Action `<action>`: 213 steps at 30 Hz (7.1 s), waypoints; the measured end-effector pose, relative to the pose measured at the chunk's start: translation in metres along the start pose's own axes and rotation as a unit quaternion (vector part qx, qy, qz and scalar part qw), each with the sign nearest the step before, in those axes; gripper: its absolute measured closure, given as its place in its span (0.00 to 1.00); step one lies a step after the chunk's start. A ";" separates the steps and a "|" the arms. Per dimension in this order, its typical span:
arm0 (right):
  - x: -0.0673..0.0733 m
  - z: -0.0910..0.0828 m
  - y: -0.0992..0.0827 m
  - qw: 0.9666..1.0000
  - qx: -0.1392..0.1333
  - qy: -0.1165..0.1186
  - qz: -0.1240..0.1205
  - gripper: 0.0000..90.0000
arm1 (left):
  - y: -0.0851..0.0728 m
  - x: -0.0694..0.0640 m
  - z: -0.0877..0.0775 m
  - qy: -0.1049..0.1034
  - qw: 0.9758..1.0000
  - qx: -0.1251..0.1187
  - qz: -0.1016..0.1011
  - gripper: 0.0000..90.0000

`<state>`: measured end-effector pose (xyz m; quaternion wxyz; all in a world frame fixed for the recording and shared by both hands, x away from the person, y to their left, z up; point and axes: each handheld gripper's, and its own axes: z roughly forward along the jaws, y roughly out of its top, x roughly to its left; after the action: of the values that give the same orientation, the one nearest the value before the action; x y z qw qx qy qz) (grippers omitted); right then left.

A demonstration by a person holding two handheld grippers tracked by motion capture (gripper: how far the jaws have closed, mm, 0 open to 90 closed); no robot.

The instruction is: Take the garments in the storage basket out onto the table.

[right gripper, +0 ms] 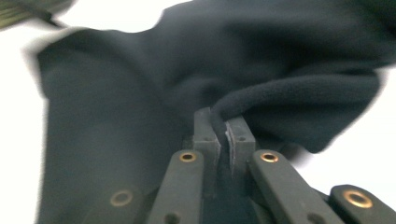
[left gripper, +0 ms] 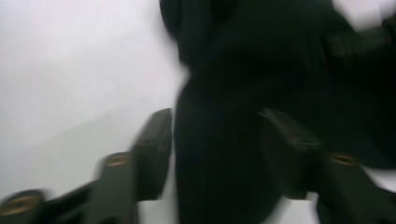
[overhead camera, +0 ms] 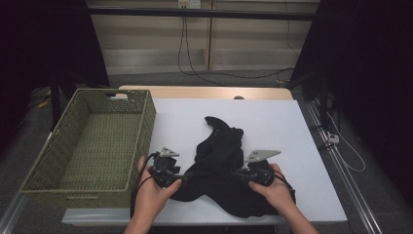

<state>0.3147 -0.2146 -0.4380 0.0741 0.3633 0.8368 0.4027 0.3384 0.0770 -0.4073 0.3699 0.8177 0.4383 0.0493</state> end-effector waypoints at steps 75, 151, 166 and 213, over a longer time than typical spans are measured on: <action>-0.089 -0.007 0.045 0.984 -0.093 -0.112 0.103 0.92 | 0.107 0.066 0.040 0.064 0.997 -0.042 -0.006 0.97; -0.068 0.056 0.045 0.992 0.005 -0.114 0.050 1.00 | 0.027 0.050 0.031 0.031 0.998 0.047 -0.017 0.96; -0.031 0.031 0.015 0.996 0.000 -0.090 0.004 1.00 | 0.001 0.035 0.020 0.007 0.998 0.061 -0.014 0.96; -0.040 0.046 0.024 0.995 -0.007 -0.097 0.012 0.70 | -0.006 0.035 0.016 0.034 0.999 -0.006 0.006 0.47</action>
<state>0.3760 -0.2035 -0.4579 0.1524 0.4098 0.8186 0.3724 0.3622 0.0968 -0.4315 0.3595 0.8161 0.4450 0.0818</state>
